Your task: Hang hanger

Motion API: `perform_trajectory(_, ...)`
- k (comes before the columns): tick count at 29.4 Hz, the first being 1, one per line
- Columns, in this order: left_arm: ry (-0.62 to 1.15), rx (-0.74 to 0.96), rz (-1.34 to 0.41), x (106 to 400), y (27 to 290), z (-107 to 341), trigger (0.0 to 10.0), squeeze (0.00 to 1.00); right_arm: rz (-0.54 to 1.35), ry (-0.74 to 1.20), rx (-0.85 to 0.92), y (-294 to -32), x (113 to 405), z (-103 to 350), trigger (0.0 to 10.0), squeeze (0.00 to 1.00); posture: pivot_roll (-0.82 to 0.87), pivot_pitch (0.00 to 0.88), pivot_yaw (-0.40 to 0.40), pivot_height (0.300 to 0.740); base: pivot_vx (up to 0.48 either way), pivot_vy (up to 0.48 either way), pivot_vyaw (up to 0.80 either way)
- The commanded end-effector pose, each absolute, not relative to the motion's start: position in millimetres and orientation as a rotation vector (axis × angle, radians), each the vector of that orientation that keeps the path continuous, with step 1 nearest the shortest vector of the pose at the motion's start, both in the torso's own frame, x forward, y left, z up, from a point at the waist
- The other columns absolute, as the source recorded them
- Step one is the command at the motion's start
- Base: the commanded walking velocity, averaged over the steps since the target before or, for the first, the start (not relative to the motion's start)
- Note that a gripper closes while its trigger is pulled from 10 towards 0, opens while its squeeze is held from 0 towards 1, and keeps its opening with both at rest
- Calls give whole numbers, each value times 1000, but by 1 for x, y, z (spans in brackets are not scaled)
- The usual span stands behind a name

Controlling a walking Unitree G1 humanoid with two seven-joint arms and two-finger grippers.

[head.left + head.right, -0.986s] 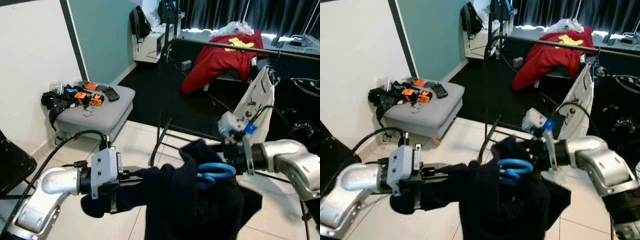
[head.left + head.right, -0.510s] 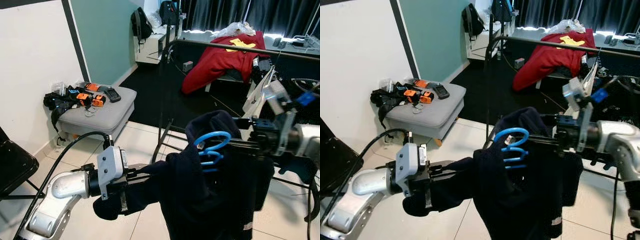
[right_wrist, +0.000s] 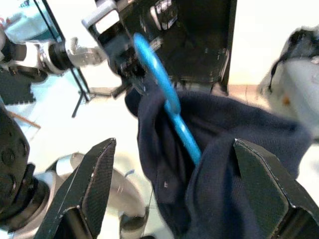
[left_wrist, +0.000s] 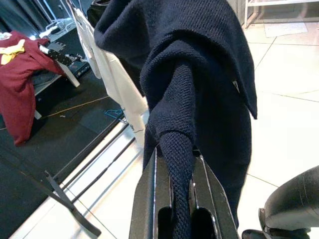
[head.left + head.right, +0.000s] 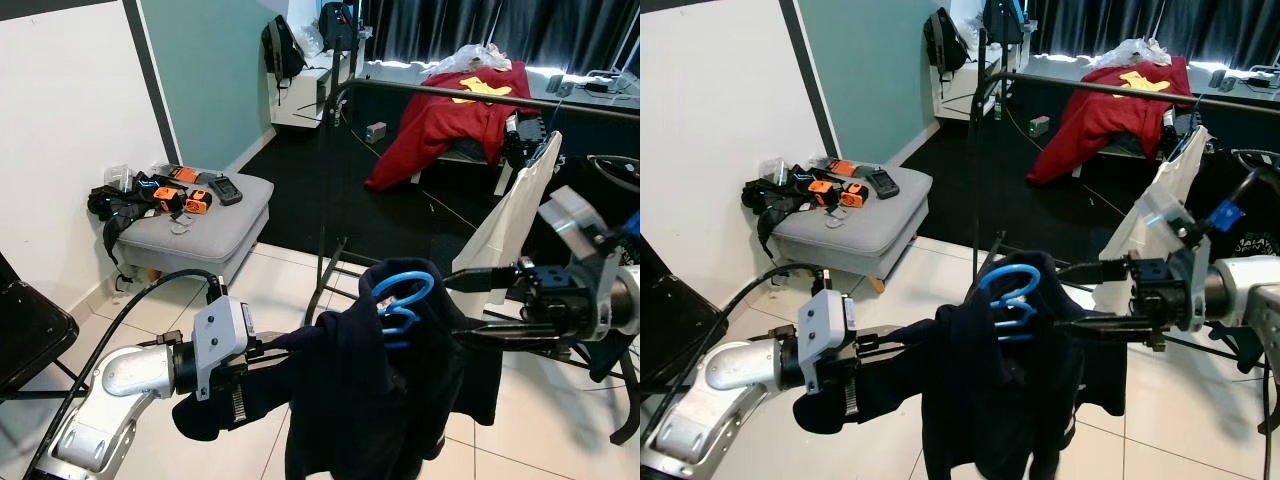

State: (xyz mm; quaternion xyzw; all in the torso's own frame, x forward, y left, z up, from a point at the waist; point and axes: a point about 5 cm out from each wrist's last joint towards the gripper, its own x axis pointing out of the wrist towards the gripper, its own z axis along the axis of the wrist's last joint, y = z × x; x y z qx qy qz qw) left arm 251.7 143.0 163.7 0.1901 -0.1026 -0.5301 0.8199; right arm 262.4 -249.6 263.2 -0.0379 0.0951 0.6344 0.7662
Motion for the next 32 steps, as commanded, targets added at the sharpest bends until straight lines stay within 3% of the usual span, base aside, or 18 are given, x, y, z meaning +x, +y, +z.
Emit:
perform_trajectory(1,-259,426,-1122,253,145,172,10000,0,1388,166,-74,-250,261,271,10000,871,-105,13,23,740,0,0,0)
perform_trajectory(2,-261,425,-1125,253,144,172,10000,0,1384,145,-78,-253,260,276,10000,757,-105,13,24,740,0,0,0)
perform_trajectory(3,-261,425,-1125,253,144,172,10000,0,1384,145,-78,-253,260,276,10000,757,-105,13,24,740,0,0,0)
perform_trajectory(4,-263,425,-1129,252,143,172,10000,0,1358,160,-102,-256,261,274,10000,408,-102,13,22,740,0,0,0)
perform_trajectory(6,-263,425,-1129,252,143,172,10000,0,1358,160,-102,-256,261,274,10000,408,-102,13,22,740,0,0,0)
perform_trajectory(7,-265,424,-1132,252,143,172,10000,0,1339,174,-121,-259,263,273,10000,220,-102,13,22,740,0,0,0)
perform_trajectory(8,-265,424,-1132,252,143,172,10000,0,1339,174,-121,-259,263,273,10000,220,-102,13,22,740,0,0,0)
perform_trajectory(9,-272,424,-1134,251,142,173,10000,0,1253,243,-198,-270,266,267,10000,43,-96,19,17,740,0,0,0)
perform_trajectory(13,-284,426,-1136,250,143,176,10000,0,1136,262,-268,-284,271,270,10000,0,-98,22,17,740,0,0,0)
perform_trajectory(17,-285,426,-1143,250,141,176,10000,0,1163,186,-218,-278,271,278,10000,0,-98,21,16,740,0,0,0)
perform_trajectory(19,-283,418,-1181,247,131,172,10000,0,1322,41,-106,-243,270,289,10000,0,-96,15,20,740,0,0,0)
perform_trajectory(21,-284,415,-1193,247,127,171,10000,0,1378,9,-79,-230,269,291,10000,0,-94,13,21,740,0,0,0)
perform_trajectory(32,-294,403,-1214,246,119,171,10000,0,1527,23,-48,-203,269,281,10000,0,-89,8,14,740,0,0,0)
